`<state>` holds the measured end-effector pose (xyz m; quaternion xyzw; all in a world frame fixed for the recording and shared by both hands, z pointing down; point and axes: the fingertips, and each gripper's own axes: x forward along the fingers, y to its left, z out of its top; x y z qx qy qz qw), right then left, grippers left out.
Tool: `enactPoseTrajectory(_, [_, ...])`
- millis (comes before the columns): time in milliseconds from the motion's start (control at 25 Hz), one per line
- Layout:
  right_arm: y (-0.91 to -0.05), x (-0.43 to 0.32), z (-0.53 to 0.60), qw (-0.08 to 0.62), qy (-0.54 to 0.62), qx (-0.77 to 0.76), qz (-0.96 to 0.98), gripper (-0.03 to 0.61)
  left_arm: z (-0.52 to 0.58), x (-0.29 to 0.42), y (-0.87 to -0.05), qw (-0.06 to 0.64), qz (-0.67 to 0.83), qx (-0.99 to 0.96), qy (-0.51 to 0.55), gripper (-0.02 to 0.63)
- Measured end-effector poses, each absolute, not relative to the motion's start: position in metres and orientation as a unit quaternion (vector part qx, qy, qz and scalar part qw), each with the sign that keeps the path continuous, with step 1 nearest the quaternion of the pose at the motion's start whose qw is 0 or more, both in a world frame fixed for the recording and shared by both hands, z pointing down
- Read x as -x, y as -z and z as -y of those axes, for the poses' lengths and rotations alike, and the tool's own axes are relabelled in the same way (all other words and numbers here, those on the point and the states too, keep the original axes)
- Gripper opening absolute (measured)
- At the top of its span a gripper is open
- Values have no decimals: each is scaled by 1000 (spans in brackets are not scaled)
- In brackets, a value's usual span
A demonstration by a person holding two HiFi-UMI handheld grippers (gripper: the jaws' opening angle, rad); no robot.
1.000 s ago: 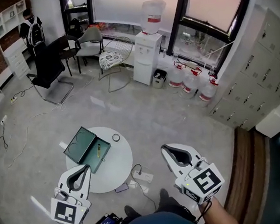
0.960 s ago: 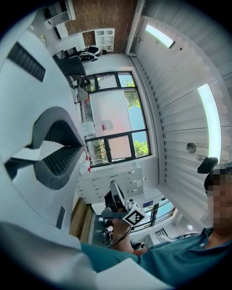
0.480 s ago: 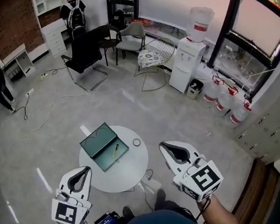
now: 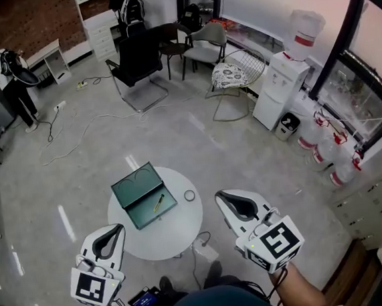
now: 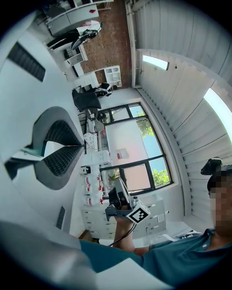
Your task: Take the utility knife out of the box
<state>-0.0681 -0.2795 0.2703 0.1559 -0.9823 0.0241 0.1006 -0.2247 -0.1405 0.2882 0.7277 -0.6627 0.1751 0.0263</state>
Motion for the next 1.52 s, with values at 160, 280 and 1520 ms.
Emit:
enactPoseTrajectory(160, [-290,59,298,101,-34,-140,984,38,154,217,-308,38,670,-715,-197,20])
enactPoseTrajectory(280, [-309,56,309,104,-42,-133,985,38,164,215,-326,47,668,-712,-213,20])
enactPoseTrajectory(1520, [-485,36,380,182,-125,-262,939,38,300,274,-601,184,519,-772,-317,25])
